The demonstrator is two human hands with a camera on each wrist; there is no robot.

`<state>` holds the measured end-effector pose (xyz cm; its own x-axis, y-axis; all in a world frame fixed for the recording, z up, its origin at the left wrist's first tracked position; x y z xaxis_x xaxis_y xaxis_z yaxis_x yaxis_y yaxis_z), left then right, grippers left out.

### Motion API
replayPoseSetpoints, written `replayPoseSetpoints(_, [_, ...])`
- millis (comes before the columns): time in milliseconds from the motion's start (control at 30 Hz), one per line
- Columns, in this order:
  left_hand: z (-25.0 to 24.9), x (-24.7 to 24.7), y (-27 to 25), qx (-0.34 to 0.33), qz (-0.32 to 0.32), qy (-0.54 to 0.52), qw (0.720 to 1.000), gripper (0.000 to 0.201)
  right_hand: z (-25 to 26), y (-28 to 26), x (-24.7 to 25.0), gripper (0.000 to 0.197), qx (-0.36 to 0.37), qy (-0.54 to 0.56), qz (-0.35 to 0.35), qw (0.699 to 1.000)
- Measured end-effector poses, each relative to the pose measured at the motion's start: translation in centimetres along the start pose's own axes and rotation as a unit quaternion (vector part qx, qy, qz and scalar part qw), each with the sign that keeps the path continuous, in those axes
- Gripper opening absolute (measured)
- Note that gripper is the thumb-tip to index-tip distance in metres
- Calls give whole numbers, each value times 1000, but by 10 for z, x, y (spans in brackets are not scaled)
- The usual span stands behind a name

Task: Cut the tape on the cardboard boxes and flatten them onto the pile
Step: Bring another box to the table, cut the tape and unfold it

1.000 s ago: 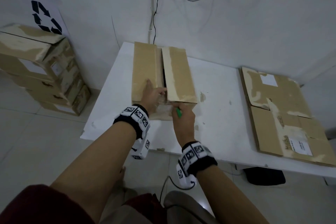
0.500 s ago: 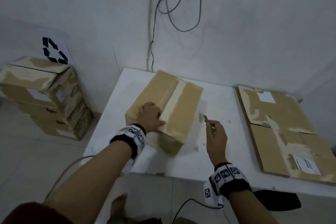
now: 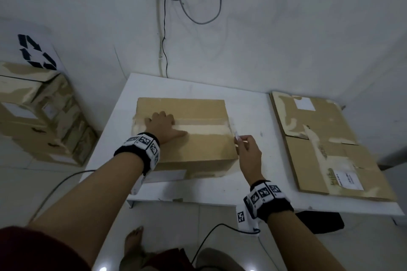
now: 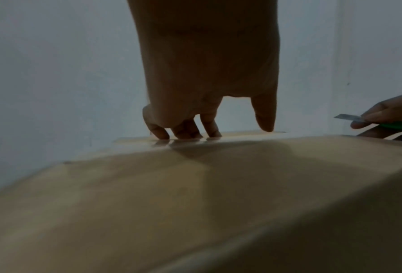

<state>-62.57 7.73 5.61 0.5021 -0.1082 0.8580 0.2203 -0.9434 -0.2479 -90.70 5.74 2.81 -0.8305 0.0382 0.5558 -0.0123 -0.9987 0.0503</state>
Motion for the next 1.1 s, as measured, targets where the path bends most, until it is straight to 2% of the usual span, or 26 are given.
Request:
replayPoseSetpoints(100, [-35, -21, 3, -49, 49, -16, 997, 77, 1, -12, 4, 22, -23, 63, 54, 996])
replayPoseSetpoints(167, [-57, -35, 1, -74, 69, -20, 995, 89, 0, -8, 5, 22, -12, 25, 80, 996])
replayPoseSetpoints(233, [-69, -46, -1, -80, 67, -27, 994, 98, -4, 9, 7, 14, 32, -57, 66, 996])
replayPoseSetpoints(333, [-69, -53, -2, -77, 48, -52, 995, 96, 6, 33, 8, 14, 89, -127, 52, 987])
replayPoseSetpoints(433, [-68, -53, -3, -86, 34, -60, 994, 92, 29, 53, 1, 15, 138, -132, 75, 979])
replayPoseSetpoints(500, [-67, -52, -5, -89, 27, -63, 994, 90, 37, 64, -7, 19, 147, -146, 117, 971])
replayPoseSetpoints(600, [-67, -52, -7, -93, 18, -65, 993, 90, 46, 72, -20, 17, 146, -235, 193, 941])
replayPoseSetpoints(700, [-67, -51, -9, -99, 8, -76, 992, 90, 57, 77, -21, 15, 171, -362, 214, 891])
replayPoseSetpoints(767, [-67, -51, -10, -102, 6, -81, 991, 91, 58, 82, -15, 19, 172, -399, 215, 875])
replayPoseSetpoints(1100, [-70, -49, -7, -115, 13, -88, 989, 89, 34, 76, 4, 20, 108, -315, 149, 931])
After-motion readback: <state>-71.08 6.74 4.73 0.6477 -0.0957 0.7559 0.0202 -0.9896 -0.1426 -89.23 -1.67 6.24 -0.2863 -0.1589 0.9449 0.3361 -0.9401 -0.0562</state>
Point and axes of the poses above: each hand's wrist, its own y-axis towards the middle knuckle, its own x-axis out of the back of the hand, z = x × y, the point moved 4 cm from there along y, towards the middle knuckle, and after that the axes turned 11 degrees about -y, right-handed, at the moved point
